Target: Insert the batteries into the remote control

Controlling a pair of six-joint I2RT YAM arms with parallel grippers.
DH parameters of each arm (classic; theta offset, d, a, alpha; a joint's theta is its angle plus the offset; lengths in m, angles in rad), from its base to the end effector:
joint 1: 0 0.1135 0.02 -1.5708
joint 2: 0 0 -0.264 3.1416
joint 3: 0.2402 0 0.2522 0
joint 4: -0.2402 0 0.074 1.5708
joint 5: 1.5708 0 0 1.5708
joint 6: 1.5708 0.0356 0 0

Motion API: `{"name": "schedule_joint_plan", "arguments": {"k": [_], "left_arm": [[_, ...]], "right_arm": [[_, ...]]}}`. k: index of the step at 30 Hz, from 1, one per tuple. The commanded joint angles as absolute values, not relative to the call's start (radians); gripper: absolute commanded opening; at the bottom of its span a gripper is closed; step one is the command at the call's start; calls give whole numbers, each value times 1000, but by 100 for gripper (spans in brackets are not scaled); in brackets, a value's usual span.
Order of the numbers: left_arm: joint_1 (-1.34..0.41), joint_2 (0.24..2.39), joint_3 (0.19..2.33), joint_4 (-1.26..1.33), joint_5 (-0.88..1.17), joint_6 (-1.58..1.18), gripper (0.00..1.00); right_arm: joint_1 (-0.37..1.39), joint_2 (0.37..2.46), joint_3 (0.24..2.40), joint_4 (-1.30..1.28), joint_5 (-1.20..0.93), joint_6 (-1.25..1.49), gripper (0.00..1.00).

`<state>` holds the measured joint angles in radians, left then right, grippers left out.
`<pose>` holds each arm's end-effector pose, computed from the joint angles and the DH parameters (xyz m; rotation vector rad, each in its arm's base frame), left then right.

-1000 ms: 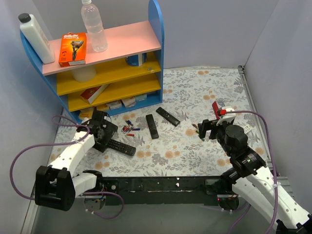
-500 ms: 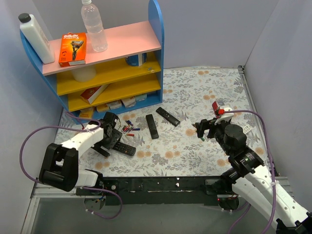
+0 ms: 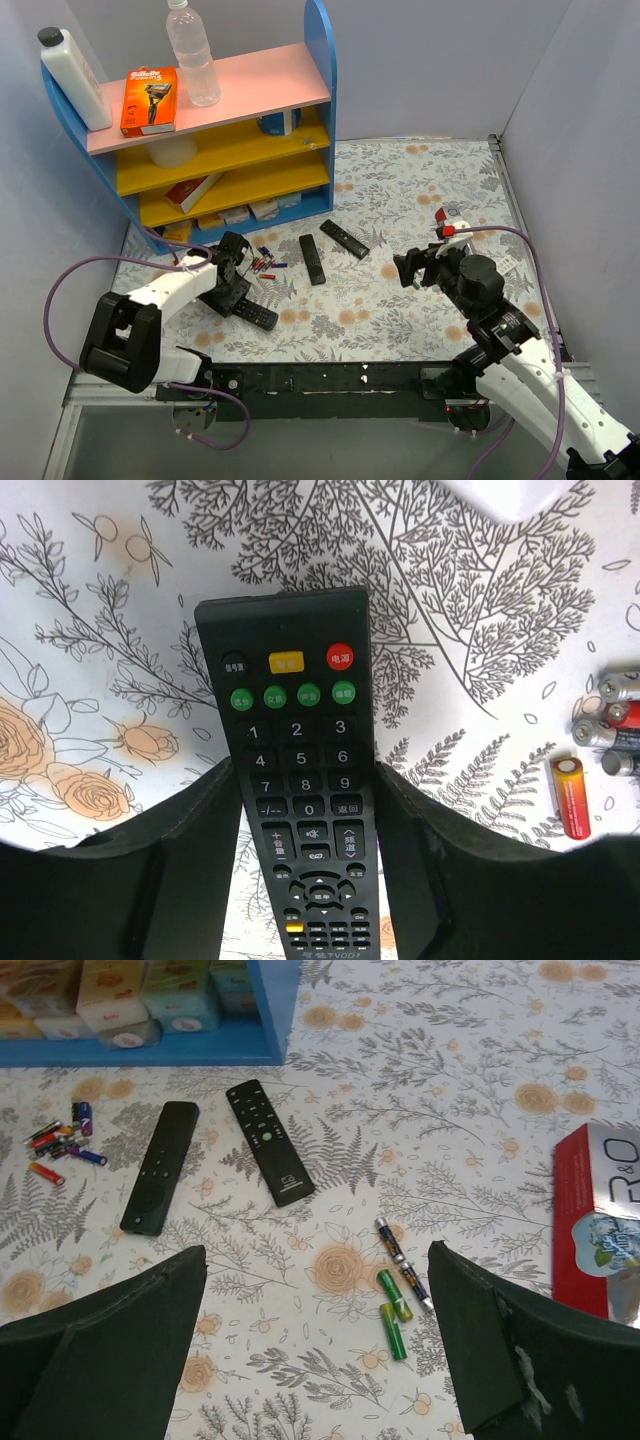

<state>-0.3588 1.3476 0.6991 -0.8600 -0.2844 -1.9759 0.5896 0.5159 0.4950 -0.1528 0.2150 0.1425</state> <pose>0.1906 -0.0608 0.1629 -2.0736 1.9621 0.0786 0.1236 0.0736 0.2798 -0.2328 1.7377 0.3489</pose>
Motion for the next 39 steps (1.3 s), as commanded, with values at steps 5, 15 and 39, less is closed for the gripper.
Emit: {"name": "schedule_joint_plan", "arguments": {"k": [5,15,39], "left_arm": [[-385,1175,680,-804,-244,-1974,14],[-394,825,634,-425,-80,-1735,0],[-414,914,672,426,532,-1540,0]], "right_arm": [[594,560,503,-83,-57,140,98],[594,808,580,-83,-452,193,98],[710,1259,755,839,-802,859,98]]}}
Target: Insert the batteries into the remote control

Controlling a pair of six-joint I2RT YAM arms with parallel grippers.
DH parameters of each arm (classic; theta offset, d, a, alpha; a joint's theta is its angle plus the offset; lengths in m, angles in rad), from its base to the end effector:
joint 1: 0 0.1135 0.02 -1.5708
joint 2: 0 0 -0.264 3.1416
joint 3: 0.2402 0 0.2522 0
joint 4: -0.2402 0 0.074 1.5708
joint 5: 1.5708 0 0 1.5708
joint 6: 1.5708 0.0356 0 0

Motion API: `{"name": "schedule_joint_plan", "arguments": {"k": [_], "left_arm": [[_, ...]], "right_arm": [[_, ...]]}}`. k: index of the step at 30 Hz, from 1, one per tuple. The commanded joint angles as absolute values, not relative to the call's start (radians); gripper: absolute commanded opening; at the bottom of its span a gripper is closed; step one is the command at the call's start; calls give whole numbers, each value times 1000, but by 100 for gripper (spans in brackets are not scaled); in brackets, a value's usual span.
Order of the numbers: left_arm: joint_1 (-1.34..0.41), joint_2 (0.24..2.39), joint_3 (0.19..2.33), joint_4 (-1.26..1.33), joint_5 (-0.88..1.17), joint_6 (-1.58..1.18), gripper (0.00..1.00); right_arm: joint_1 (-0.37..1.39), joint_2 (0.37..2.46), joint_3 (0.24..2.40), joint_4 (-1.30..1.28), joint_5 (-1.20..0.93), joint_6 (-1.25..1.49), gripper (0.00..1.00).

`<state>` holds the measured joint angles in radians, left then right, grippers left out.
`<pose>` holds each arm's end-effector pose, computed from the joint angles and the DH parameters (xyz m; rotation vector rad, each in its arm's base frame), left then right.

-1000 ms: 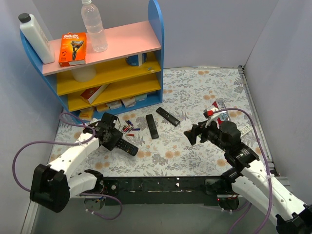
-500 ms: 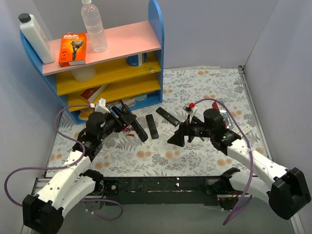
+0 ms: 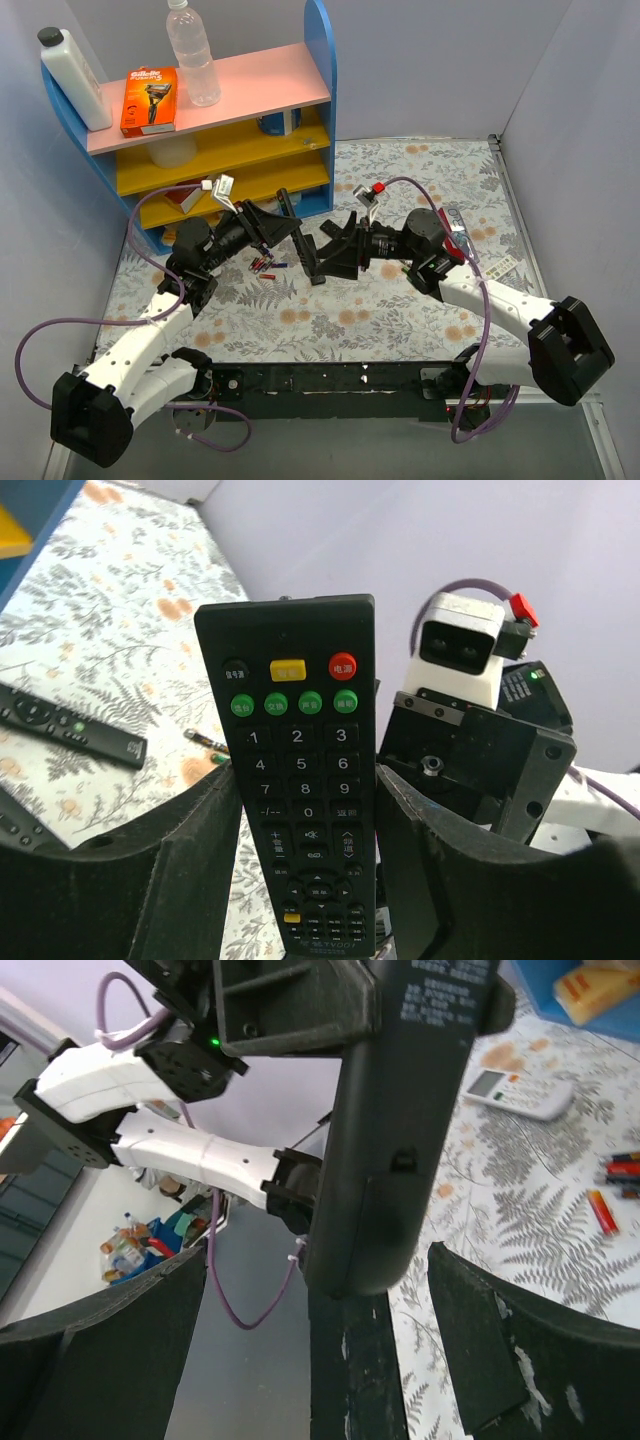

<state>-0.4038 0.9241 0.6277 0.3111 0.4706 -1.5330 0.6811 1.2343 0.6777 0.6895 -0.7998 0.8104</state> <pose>0.1945 -0.1007 0.3116 -0.6100 1.8048 -1.7993 0.1940 0.1901 0.2973 -0.6605 1.6287 1.7184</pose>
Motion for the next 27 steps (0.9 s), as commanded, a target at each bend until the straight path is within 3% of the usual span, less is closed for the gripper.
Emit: {"name": "schedule_joint_plan", "arguments": {"k": [1,11,14,17,19,20,21,22,23,24,25,26,27], "left_arm": [[-416,914,672,448,538,-1548,0],[-457,899,663,538,540,-1600,0],[-465,893,646,581,540,-1626,0],[-469,891,643,598,540,-1629,0],[-471,891,643,588,541,-1623,2],[-471,888,647,580,543,-1608,7],[-469,885,652,565,540,-1595,22],[-471,882,656,525,526,-1583,30],[-471,870,661,503,511,-1559,46],[-471,864,663,480,497,-1548,74],[-471,853,666,430,482,-1537,90],[-472,844,670,402,451,-1523,98],[-471,827,684,373,439,-1497,98]], "right_arm": [[713,1267,758,845,-799,861,98],[759,1330,816,893,-805,859,95],[770,1341,821,928,-825,870,85],[772,1339,810,945,-834,876,66],[772,1328,807,936,-836,859,48],[772,1322,807,904,-838,847,40],[772,1310,810,878,-833,830,24],[772,1302,813,849,-828,786,17],[772,1295,818,765,-821,757,7],[772,1275,833,712,-812,726,4],[772,1263,847,631,-775,639,1],[772,1252,870,542,-746,580,1],[773,1230,890,365,-674,528,1]]}}
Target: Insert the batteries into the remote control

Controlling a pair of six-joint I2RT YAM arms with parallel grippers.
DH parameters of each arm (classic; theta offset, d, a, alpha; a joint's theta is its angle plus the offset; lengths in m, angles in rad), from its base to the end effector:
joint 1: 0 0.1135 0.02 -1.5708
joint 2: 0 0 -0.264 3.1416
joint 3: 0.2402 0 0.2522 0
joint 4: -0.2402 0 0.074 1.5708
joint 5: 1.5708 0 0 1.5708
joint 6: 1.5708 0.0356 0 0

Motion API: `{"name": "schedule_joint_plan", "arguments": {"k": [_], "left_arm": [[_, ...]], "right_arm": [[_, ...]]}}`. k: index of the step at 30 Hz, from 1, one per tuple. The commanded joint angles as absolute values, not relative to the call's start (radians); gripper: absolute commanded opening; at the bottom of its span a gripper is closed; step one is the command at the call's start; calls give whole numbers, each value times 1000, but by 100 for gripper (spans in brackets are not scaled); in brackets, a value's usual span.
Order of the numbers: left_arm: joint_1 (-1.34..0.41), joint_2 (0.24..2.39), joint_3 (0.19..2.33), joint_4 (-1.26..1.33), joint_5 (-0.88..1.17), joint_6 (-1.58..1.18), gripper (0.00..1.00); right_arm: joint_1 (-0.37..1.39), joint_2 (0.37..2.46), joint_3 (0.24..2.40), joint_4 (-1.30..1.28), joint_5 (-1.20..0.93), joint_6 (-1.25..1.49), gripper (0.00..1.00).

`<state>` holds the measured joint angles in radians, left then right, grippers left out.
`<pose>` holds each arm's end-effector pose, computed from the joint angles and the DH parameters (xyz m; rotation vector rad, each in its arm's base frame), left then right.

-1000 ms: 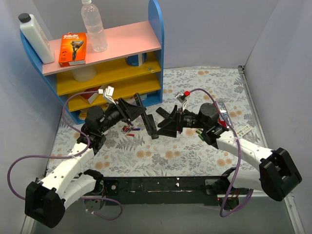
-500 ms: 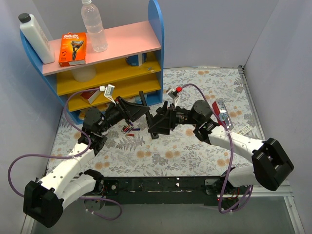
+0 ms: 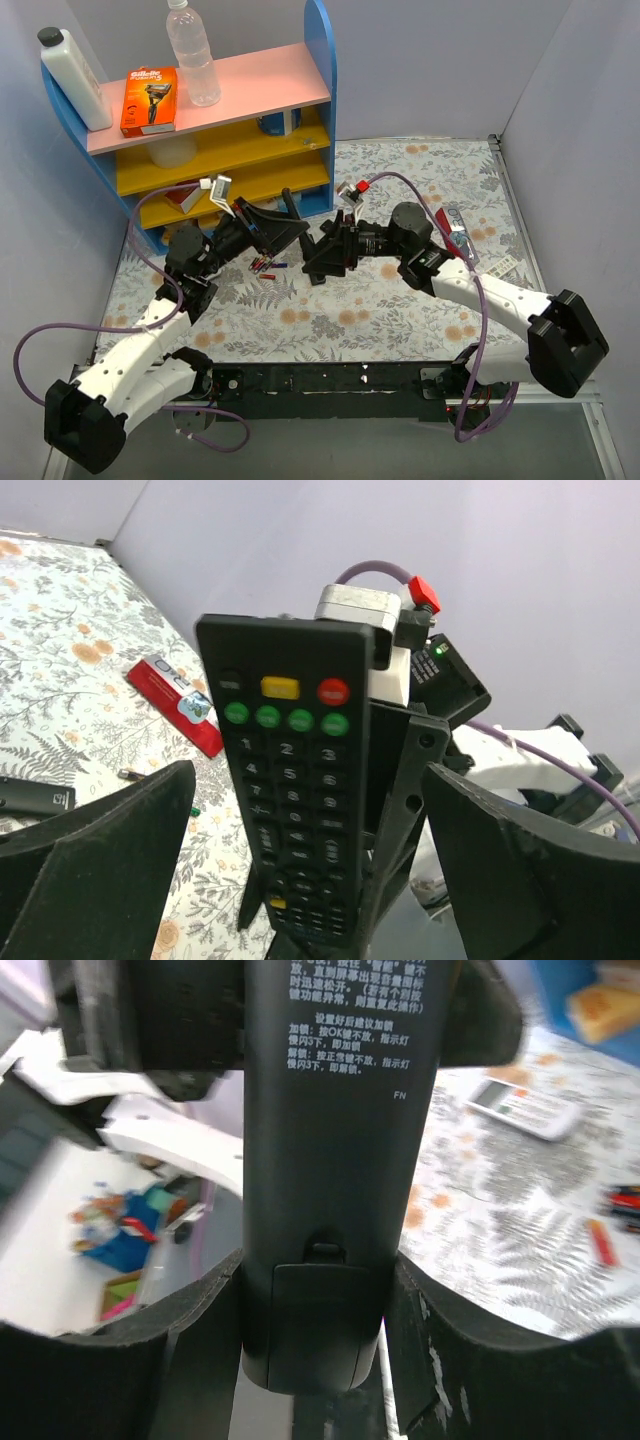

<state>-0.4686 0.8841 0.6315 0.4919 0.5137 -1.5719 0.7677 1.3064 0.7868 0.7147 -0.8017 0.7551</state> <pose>0.1766 -0.1090 0.3394 -0.3863 1.6581 -1.9740 0.1911 0.2200 0.3179 -0.7927 1.5136 1.7408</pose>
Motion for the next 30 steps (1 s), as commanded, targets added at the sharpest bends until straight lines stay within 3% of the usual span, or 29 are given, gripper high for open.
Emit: {"name": "schedule_joint_plan", "arguments": {"k": [1,7,12,25,30], "left_arm": [[-472,821,693,310,422,-1482,98],[-505,821,727,155,336,-1442,98],[-552,870,733,140,250,-1468,98],[-610,1074,769,126,153,-1575,98],[-632,1098,773,140,132,-1577,91]], "right_arm": [[775,1221,929,289,-628,441,1],[814,1197,1020,-95,-264,289,1],[891,1197,1037,-161,-56,276,1],[974,1233,1071,-202,135,293,1],[988,1247,1077,-206,163,291,1]]}}
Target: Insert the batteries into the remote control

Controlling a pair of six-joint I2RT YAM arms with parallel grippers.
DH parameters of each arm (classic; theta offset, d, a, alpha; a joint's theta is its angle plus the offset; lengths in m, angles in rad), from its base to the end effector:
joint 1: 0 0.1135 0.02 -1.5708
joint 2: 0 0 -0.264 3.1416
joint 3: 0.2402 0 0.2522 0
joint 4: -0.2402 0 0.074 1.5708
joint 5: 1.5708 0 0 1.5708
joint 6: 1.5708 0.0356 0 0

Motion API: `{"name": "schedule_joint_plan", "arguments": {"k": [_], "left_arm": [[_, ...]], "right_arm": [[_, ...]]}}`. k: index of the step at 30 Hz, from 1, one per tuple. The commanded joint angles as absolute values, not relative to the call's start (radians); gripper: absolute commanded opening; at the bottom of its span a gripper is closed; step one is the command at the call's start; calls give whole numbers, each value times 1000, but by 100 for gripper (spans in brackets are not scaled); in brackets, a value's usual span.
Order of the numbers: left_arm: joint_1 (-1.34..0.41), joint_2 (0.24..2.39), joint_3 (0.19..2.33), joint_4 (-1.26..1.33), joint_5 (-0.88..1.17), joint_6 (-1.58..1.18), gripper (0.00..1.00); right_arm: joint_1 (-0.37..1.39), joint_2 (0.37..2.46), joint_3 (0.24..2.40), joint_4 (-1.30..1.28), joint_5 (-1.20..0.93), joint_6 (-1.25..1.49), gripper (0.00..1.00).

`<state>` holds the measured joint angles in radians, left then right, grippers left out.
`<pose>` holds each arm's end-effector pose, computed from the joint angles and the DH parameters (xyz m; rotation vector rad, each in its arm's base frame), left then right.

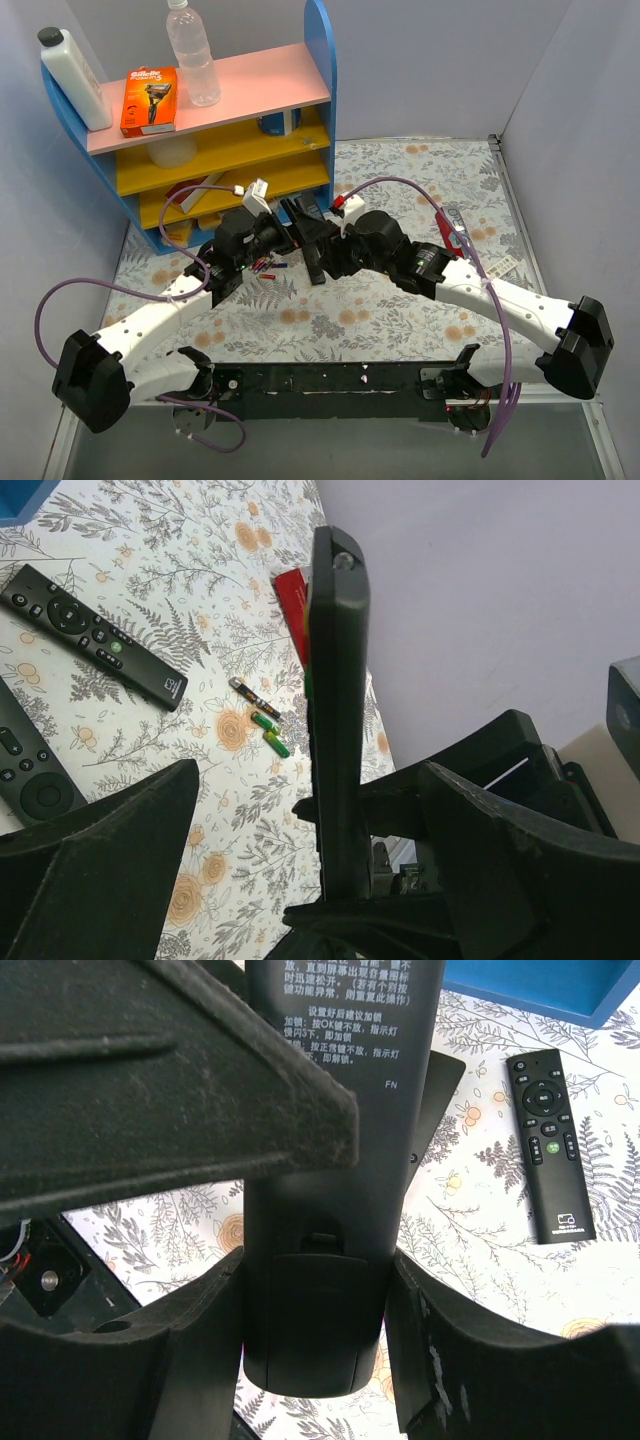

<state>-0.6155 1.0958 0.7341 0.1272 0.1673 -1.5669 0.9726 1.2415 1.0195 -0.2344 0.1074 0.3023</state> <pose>0.2054 -0.1525 0.2924 -0.8604 1.9818 -1.5929 0.1636 0.2333 0.3197 -0.6225 2.0007 0.6861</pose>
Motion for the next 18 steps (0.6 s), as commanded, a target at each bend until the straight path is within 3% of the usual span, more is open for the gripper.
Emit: {"name": "schedule_joint_plan", "arguments": {"k": [1,8,11,12,14,15,16,17,18], "left_arm": [[-635,1106,772,143,132,-1581,88],[-646,1153,769,173,143,-1601,71],[-647,1158,759,175,132,-1612,52],[-647,1157,755,176,127,-1615,39],[-647,1152,743,179,115,-1621,26],[-647,1144,739,181,112,-1621,13],[-647,1141,738,179,110,-1620,8],[-647,1141,739,173,104,-1620,2],[-647,1144,741,154,103,-1623,0]], "right_arm": [[989,1250,1078,-209,166,291,1],[1000,1255,1081,-207,196,301,1],[1000,1253,1081,-206,198,301,1],[1000,1253,1081,-206,195,298,1],[1000,1252,1080,-204,190,296,1],[1002,1252,1075,-199,183,298,1],[1002,1247,1072,-193,178,298,8],[1000,1236,1068,-186,172,296,29],[1000,1232,1056,-167,158,296,40]]}}
